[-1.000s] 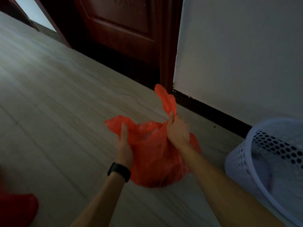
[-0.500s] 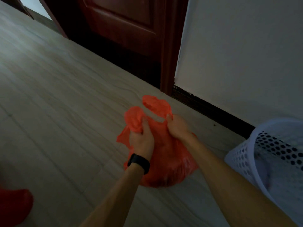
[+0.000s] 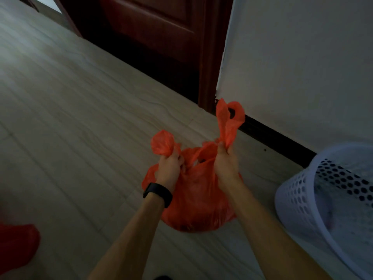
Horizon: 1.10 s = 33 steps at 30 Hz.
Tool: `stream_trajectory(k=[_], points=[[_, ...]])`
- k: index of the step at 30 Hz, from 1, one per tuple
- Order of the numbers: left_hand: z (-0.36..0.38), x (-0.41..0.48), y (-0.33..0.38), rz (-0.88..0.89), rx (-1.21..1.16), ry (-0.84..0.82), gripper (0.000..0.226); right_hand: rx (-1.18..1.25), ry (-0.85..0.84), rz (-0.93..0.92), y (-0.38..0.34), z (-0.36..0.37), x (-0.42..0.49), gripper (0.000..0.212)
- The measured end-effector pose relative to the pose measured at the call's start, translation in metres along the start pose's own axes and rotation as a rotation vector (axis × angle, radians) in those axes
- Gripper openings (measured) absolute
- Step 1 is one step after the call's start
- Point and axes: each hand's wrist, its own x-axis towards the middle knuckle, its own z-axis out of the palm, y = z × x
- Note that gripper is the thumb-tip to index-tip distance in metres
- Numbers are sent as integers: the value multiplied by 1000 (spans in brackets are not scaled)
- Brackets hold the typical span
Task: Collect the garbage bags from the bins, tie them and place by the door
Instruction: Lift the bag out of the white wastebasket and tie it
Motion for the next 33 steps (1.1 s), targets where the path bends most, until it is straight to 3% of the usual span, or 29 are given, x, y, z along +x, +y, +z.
stream_trajectory(k=[4,6,10,16,20,24,25,28,31,33], points=[[-1,1,1,6,45,-27,35,126,-85,115,0,2,1,28],[-2,2,0,-33,-122,-16,40,129,-56,133,-3,-1,1,31],[-9,6,0,-191,-430,53,34,389,-21,185,-9,-16,5,36],[3,6,5,-179,-168,166,34,-3,-167,-333,10,-14,-16,27],[10,6,7,-164,-80,140,36,-6,-195,-197,17,-11,-16,27],[24,-4,3,-88,13,44,42,-294,-124,-94,13,-14,-11,38],[24,-5,1,-54,64,4,50,-334,-120,-63,9,-14,-8,42],[23,-5,4,100,332,-117,40,-560,-204,-14,6,-14,6,39],[18,5,10,558,993,-210,37,-606,-291,8,4,-14,14,35],[24,8,19,665,1375,-322,32,-584,-335,-2,2,-17,13,28]])
